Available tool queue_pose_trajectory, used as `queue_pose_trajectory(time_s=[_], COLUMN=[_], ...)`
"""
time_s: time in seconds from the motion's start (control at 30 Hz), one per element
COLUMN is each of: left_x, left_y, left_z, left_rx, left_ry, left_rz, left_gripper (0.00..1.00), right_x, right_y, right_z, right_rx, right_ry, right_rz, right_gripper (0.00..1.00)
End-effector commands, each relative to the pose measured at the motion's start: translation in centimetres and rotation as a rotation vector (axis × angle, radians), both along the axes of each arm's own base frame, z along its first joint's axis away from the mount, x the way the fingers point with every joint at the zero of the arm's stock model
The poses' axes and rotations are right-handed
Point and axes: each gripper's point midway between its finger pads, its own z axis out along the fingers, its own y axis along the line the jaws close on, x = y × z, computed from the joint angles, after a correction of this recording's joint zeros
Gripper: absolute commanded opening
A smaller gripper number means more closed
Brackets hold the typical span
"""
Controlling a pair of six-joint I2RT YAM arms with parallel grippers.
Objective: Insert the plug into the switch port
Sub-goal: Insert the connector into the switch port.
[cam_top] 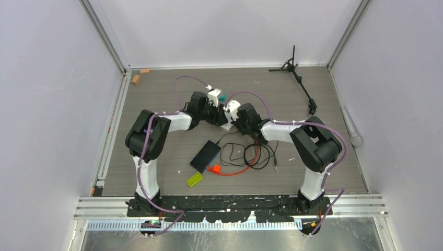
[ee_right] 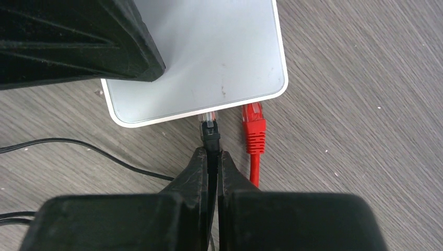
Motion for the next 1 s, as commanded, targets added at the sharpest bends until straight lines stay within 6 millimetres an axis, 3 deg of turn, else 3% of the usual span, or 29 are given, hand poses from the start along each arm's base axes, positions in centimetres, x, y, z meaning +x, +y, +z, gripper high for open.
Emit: queue_pose_trajectory(time_s=[0.0,0.17,0.47,0.77,0.97], left_x=[-4.1,-1.6,3.3,3.4,3.1], left_y=[-1.2,0.7,0.8,1.1,1.7], left_z=[1.1,2.7,3.6,0.5,-0.9], left_rx=[-0.069,-0.119,-0.163,-0.106,-0.071], left_ry=[0.083,0.013,0.012,0.122,0.168], left_rz=[-0.068,0.044,0.067,0.058,0.082], left_gripper=[0.52,0.6,0.67,0.64,0.58], right_x=[2.0,0.6,0.4,0.4,-1.1], right_y=[4.5,3.6,3.2,3.1,3.2], right_z=[7.8,6.2,4.3,2.4,1.8], right_rx=[0.238,0.223,0.192,0.149,0.13], right_ry=[-0.22,-0.179,-0.138,-0.037,0.056], right_rz=[0.079,0.073,0.055,0.024,0.053], right_gripper=[0.0,0.0,0.0,0.0,0.01])
